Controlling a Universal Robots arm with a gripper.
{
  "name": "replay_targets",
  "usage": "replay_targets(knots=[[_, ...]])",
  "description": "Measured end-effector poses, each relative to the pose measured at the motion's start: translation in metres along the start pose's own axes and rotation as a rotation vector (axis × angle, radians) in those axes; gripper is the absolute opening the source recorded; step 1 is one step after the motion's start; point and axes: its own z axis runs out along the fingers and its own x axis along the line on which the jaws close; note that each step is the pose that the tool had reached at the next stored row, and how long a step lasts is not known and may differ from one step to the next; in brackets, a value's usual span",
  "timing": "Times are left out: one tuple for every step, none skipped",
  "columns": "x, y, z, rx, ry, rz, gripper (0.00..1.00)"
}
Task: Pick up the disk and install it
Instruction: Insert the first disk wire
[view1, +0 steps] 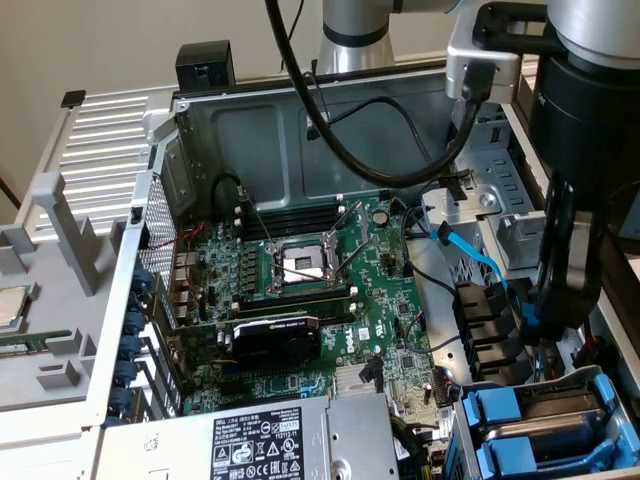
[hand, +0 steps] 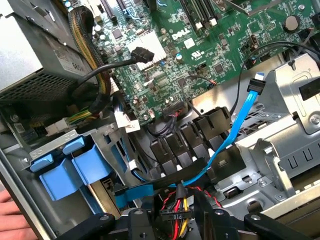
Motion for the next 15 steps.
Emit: replay_targets(knots=[[0.000,0.0009,-0.0001,0.0006,-0.0003,0.000,0.47],[0.001,0.0017,-0.0003,0.0017,-0.0008,0.000,0.40],[0.001,0.0020,-0.0002,0.0020,-0.0010,0.000,0.40],[0.001,0.0020,-0.0002,0.0020,-0.0011,0.000,0.38],[0.001,0.0020,-0.0002,0.0020,-0.0011,0.000,0.35],[0.001,0.0020,-0.0002,0.0020,-0.0011,0.000,0.35],[0.001,0.0020,-0.0003,0.0022,-0.0011,0.000,0.35],[0.001,0.0022,-0.0003,0.0026,-0.0014,0.000,0.35],[0.000,0.0027,-0.0003,0.0030,-0.0018,0.000,0.35],[-0.002,0.0041,-0.0003,0.0035,-0.0020,0.000,0.35],[-0.005,0.0058,-0.0006,0.0039,-0.0018,-0.001,0.35],[-0.007,0.0080,-0.0006,0.0038,-0.0019,-0.001,0.35],[-0.008,0.0095,-0.0011,0.0044,-0.0012,-0.001,0.35],[-0.008,0.0104,-0.0025,0.0058,0.0007,-0.001,0.35],[-0.008,0.0109,-0.0047,0.0072,0.0022,-0.001,0.35]])
